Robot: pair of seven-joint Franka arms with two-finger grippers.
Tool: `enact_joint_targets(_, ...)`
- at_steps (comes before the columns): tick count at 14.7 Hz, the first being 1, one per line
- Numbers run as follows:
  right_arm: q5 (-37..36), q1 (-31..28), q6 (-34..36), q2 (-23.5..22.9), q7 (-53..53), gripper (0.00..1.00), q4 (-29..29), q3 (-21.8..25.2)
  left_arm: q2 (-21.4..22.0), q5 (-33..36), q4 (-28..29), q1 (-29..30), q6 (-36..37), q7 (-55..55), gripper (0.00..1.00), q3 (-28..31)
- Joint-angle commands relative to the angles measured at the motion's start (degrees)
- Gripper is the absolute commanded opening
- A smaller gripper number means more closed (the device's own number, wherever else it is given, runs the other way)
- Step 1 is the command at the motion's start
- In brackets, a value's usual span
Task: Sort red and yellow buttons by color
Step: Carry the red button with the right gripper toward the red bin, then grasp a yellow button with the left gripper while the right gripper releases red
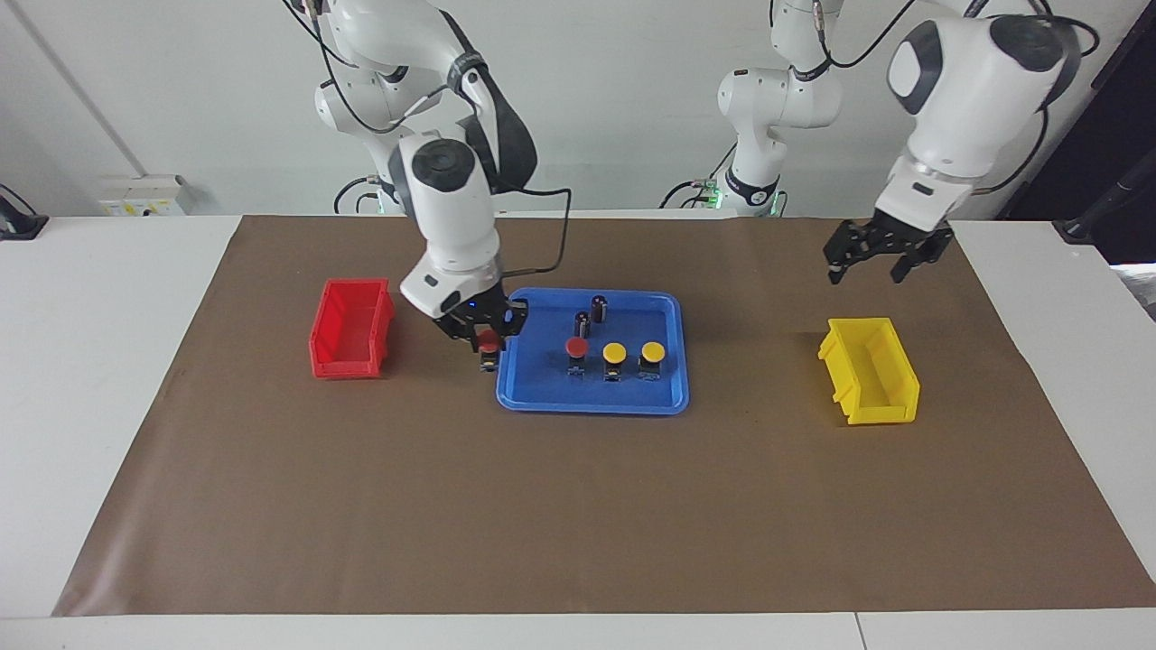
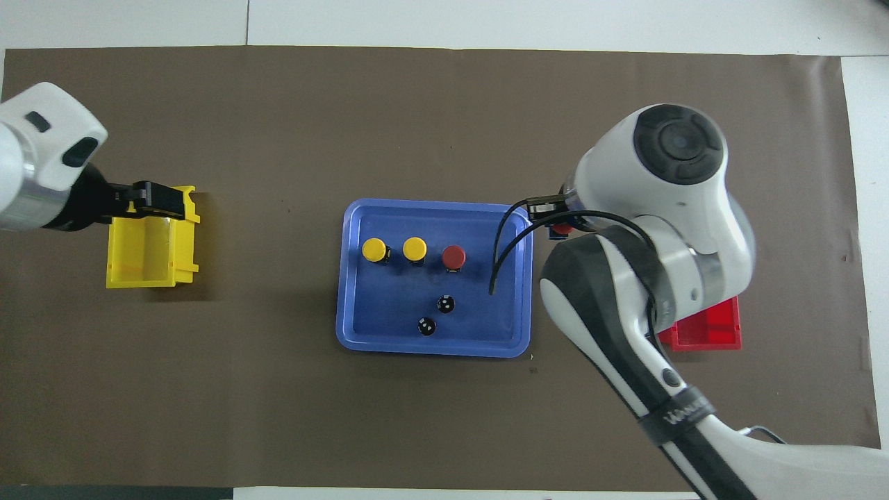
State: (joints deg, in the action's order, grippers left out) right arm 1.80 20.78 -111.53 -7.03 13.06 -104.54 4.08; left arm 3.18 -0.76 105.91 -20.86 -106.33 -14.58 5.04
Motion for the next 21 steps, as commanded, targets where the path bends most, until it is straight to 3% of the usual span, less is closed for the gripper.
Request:
enact_joint_targets(1, 0.3, -6.5, 1.9, 8.7, -7.8, 0.29, -8.0, -0.6, -2.8, 0.9, 4.3, -8.2, -7.2, -11.0, 1.0, 0.5)
enact_joint_targets(4, 0.8, -12.8, 1.1, 16.2, -15.9, 0.29, -17.7, -0.6, -9.3, 0.8, 4.5, -13.3, -14.4, -19.9, 1.0, 0.5)
enact_joint_targets(7, 1.2, -19.1, -0.6, 19.8, -21.4, 0.29, -24.0, -0.6, -13.7, 0.8, 5.3, -17.9, -17.8, -25.0, 0.97, 0.5)
enact_joint_targets(12, 2.4, -23.0, -7.5, 23.0, -26.7, 0.29, -32.9, -0.5, -15.4, 0.8, 7.6, -19.0, -20.9, -25.4, 0.92, 0.5)
enact_joint_targets(15, 6.4, -23.1, -11.9, 23.0, -26.7, 0.29, -36.3, -0.4, -15.8, 0.7, 7.6, -19.7, -21.2, -26.3, 0.86, 0.5)
enact_joint_targets(21, 6.6, -22.8, -20.9, 22.6, -28.2, 0.29, -42.8, -0.4, -16.0, 0.3, 7.4, -20.0, -23.1, -27.1, 0.74, 0.3)
